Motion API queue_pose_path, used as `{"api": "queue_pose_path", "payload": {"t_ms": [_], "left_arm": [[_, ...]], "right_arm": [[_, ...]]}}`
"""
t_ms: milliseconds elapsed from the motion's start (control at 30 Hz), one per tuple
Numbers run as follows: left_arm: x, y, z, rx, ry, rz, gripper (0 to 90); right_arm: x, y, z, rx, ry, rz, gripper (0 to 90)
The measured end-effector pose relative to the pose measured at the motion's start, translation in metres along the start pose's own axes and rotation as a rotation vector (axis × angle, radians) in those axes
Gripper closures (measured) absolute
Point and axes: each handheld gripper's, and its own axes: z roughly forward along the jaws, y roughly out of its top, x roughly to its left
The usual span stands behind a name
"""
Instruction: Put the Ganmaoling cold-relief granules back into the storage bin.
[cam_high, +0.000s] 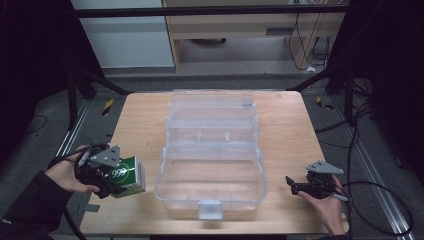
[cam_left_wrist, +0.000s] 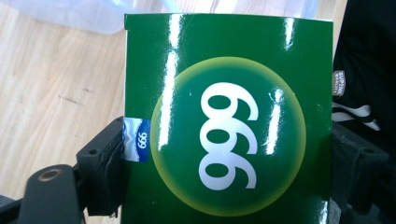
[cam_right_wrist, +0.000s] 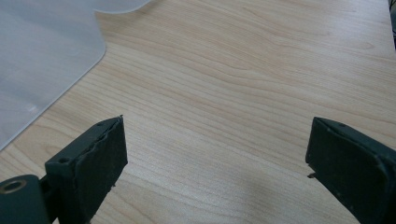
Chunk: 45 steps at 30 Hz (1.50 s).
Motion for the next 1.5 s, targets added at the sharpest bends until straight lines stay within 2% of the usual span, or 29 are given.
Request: {"api": "queue_pose_path", "payload": {"t_ms": [300,667,1100,1333,1500], "left_arm": [[-0.004,0.023,-0.009,-0.027,-0.001,0.035,15.0],[-0.005,0.052,-0.006,-0.037,-0.010,0.076,15.0],[-0.006,0.088,0.007,-0.043,-0.039,0.144,15.0],[-0.009,0.103,0.016,-0.055,-0.058,0.162,15.0],[-0.009,0.110,0.022,-0.041,-0.066,0.176,15.0]], "right_arm": [[-0.001,0.000,0.000,-0.003,0.000,0.003,5.7],[-0.001,-0.001,0.000,-0.003,0.002,0.006,5.7],[-0.001,-0.001,-0.001,-0.003,0.000,0.003,5.8],[-0.001,-0.002,-0.001,-0.003,0.000,0.002,5.8],[-0.001,-0.002,-0.001,-0.003,0.001,0.002,5.8]]}}
